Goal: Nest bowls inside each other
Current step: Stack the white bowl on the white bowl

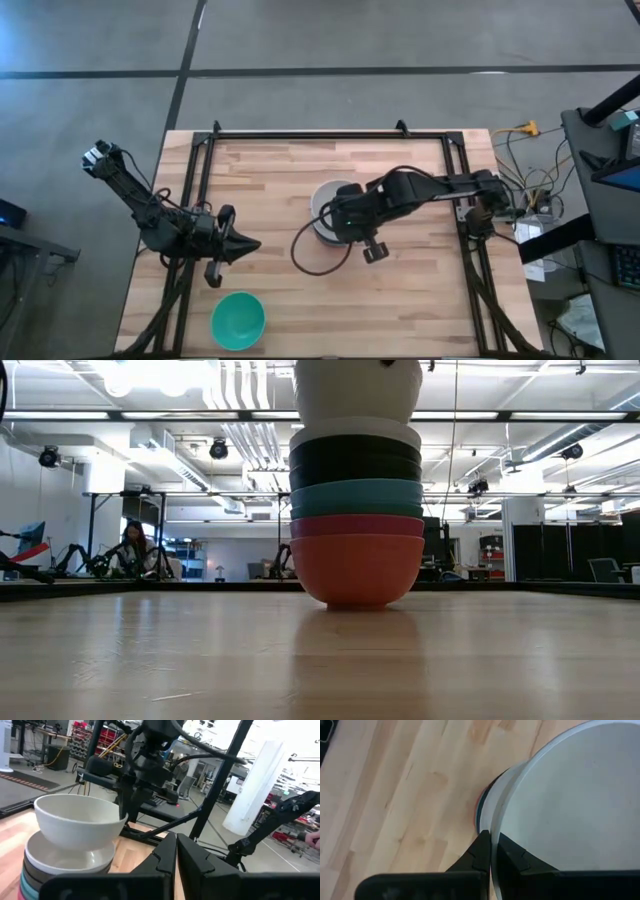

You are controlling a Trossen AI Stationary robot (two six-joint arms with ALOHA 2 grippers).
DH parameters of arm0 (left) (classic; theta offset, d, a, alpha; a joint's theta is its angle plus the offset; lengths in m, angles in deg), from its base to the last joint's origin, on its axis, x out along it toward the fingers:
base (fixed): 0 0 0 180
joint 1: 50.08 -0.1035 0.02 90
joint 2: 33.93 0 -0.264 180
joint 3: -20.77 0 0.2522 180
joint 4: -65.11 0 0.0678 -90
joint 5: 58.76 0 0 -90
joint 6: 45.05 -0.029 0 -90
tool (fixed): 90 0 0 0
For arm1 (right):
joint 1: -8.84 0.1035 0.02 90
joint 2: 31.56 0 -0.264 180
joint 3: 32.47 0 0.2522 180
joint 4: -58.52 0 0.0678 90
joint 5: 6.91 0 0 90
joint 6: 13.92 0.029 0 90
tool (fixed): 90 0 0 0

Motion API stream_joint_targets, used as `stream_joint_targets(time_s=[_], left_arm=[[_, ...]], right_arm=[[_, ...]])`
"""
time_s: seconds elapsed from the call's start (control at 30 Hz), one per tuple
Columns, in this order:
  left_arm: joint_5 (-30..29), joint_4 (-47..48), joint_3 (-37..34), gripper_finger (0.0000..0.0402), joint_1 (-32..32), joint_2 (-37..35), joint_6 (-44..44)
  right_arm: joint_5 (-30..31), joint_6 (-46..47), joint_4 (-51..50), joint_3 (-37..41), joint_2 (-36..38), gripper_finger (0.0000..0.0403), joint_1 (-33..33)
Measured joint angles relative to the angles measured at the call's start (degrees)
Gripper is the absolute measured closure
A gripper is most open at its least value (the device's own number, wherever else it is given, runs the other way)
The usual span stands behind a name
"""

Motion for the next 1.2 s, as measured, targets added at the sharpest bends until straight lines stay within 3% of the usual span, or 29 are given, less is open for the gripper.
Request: stream_joint_targets(time_s=[0.57, 1.2], left_arm=[[1.16, 0.0, -0.46, 0.0402, 0.0, -0.01, 0.02], [2.4, -0.02, -0.46, 0.0402, 0.0, 0.0, 0.02]], right_arm=[[-0.2, 3.24, 6.89, 6.37, -0.25, 0.0394, -0.54], [-0.17, 7.28, 8.05, 11.11, -0.25, 0.0394, -0.19]])
